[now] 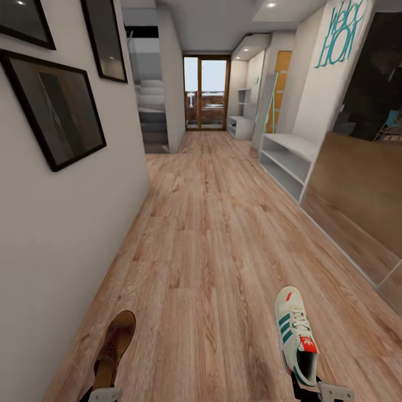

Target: Pick up the two gym shoes and the two sandals from the corridor floor and place them onto the hallstand (shoe rack) in the corridor, making sure they are on the rack and not on the floor. Arrange them so the two gym shoes are next to each other and the two sandals are next to each other.

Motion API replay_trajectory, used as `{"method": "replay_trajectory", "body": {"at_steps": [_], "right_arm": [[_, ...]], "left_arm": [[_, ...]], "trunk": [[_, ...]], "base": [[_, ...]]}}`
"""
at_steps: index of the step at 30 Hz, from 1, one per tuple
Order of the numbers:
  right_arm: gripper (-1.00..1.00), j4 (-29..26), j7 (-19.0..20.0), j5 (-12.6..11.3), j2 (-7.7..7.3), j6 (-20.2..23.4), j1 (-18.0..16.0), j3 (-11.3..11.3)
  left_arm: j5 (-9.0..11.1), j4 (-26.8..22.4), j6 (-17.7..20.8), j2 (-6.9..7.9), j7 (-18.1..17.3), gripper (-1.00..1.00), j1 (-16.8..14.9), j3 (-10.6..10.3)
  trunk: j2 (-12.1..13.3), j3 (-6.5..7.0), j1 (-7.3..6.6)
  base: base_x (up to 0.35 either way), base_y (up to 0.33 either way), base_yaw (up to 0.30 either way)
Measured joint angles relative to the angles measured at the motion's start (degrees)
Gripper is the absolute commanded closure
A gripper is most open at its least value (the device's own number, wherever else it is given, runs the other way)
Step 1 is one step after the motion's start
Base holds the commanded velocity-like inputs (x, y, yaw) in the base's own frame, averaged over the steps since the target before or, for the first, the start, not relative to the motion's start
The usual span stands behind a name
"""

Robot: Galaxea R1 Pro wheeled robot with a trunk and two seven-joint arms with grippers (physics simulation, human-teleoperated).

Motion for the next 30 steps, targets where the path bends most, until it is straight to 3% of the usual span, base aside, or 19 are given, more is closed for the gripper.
{"method": "replay_trajectory", "body": {"at_steps": [20,30], "right_arm": [[1.00,0.2,0.1,0.1,0.00,0.1,0.0,0.0],[1.00,0.2,-0.1,-0.1,0.06,0.2,0.0,0.0]], "left_arm": [[0.0,0.1,0.0,0.00,0.0,1.00,0.0,0.0],[0.0,0.8,-0.2,0.00,0.0,1.00,0.0,0.0]], "trunk": [[7.6,5.44,-4.19],[7.6,6.00,-4.22]], "base": [[0.000,0.000,0.000],[0.092,-0.003,0.000]]}}
